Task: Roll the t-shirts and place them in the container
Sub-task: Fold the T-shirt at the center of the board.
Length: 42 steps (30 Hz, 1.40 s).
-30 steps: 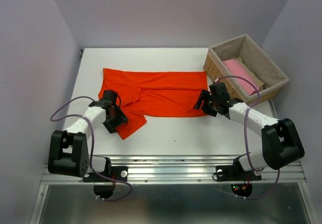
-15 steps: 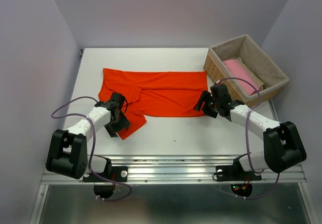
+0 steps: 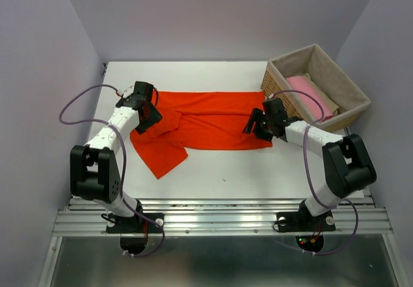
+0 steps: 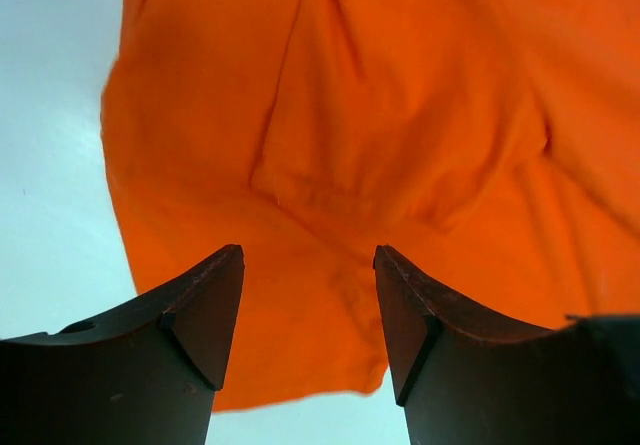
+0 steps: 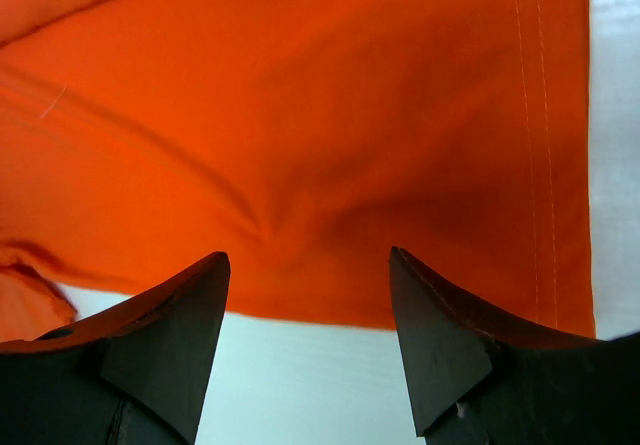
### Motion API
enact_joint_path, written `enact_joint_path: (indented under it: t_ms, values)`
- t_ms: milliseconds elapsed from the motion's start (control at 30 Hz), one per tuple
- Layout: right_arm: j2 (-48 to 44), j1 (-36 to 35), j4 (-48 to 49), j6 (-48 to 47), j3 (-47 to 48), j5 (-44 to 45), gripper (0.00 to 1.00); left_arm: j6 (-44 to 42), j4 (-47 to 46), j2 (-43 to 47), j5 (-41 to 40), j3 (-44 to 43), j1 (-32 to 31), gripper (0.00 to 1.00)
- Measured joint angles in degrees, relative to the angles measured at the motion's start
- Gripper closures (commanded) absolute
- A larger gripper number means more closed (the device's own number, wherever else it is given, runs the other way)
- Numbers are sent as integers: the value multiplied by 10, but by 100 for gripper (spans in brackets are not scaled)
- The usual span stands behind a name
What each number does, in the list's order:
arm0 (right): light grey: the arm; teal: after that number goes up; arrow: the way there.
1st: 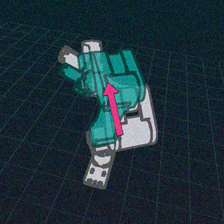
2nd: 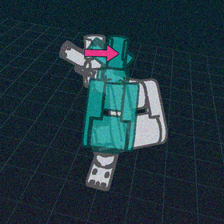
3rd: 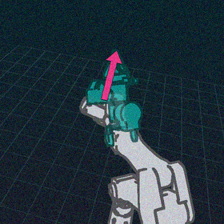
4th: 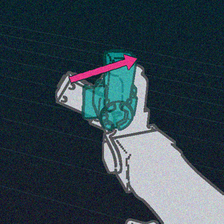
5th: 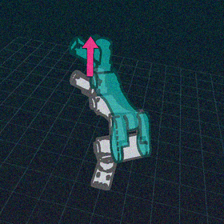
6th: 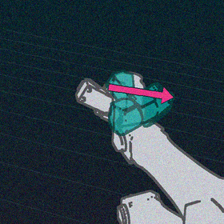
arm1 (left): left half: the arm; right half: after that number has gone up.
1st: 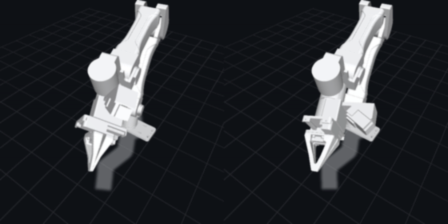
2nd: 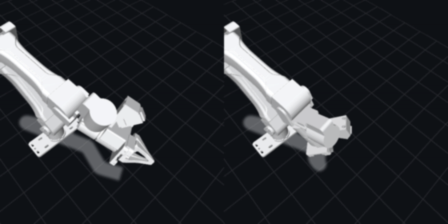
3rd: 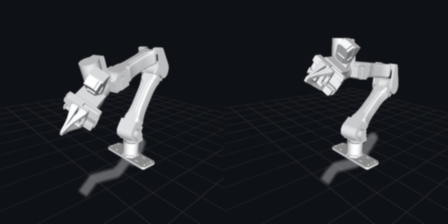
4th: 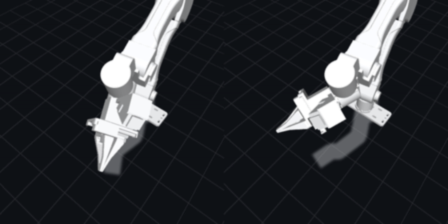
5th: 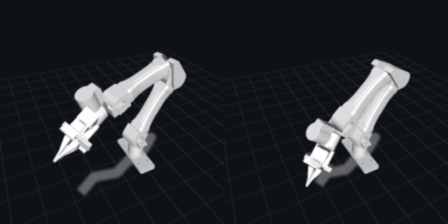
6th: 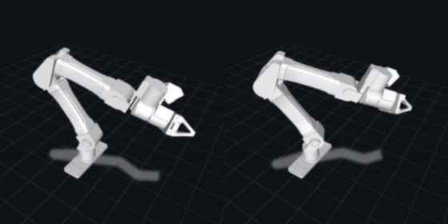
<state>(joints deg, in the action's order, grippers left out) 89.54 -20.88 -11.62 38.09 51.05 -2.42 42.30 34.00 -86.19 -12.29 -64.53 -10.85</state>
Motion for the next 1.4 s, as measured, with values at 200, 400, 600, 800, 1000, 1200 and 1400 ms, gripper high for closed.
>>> enact_joint_path:
  t_ms: [200, 400, 600, 800, 1000, 1200, 1400]
  values:
    - [86, 8, 17, -17, 64, 9, 30, -44, -40, -144, -13, -103, 55, 37]
    - [110, 10, 36, -21, 65, 23, 31, -79, -49, -260, -16, -167, 68, 37]
    - [100, 10, 75, -7, 38, 24, 29, -106, -18, -360, -9, -287, 71, 37]
    - [102, 10, 98, 17, 32, 30, 29, -129, 9, -444, -2, -421, 74, 37]
    - [119, 10, 84, 18, 60, 30, 29, -148, 24, -471, 2, -469, 76, 37]
    - [114, 10, 53, 16, 68, 29, 26, -161, 19, -408, 7, -396, 76, 36]
    - [56, 10, 31, 13, 56, 8, 21, -159, 11, -179, 19, -188, 88, 36]
